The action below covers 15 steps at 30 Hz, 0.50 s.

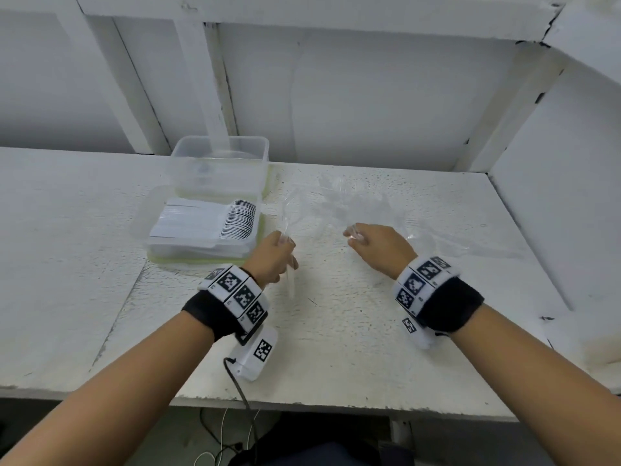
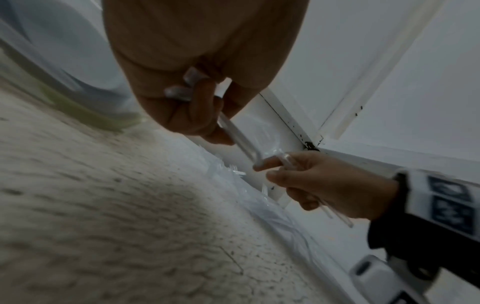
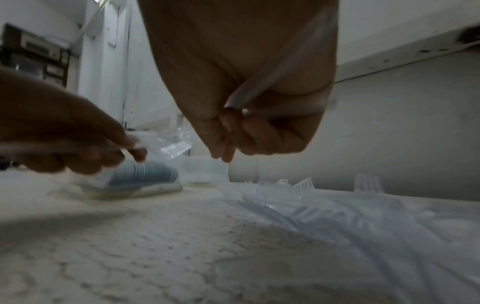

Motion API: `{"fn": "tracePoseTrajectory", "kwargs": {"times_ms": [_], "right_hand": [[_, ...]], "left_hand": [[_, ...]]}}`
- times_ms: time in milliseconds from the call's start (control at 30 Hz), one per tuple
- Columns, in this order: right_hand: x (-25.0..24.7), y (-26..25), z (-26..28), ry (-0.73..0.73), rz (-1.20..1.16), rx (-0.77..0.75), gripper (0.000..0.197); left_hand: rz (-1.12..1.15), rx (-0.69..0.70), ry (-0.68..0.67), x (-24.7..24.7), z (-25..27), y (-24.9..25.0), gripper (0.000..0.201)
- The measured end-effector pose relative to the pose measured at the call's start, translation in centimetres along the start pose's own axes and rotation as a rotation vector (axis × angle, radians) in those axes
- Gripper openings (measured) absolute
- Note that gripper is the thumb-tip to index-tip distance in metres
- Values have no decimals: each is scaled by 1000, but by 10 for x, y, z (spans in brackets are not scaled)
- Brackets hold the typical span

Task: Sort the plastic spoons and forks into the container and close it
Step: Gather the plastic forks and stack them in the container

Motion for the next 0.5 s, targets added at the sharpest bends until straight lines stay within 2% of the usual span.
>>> {"fn": "tracePoseTrajectory", "kwargs": {"times_ms": [167, 267, 367, 500], "right_hand": [[23, -8, -38, -102, 361, 21, 45], [29, -10, -47, -92, 443, 29, 41], [30, -13, -49, -56, 366, 19, 41], [15, -33, -44, 73, 93, -76, 50]], "left_hand": [[53, 27, 38, -19, 12, -12, 13], [89, 44, 42, -23, 18, -16, 14], [126, 52, 42, -28, 21, -19, 18], [274, 26, -23, -31, 23, -23, 21]]}}
Point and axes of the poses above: each hand's wrist, its own z-axis away from the middle knuckle, its own x-axis out of the palm, y = z × x, the point moved 7 cm from there along -z, towards the middle knuckle, and after that the axes turned 9 degrees about -z, right-handed, at the moved point
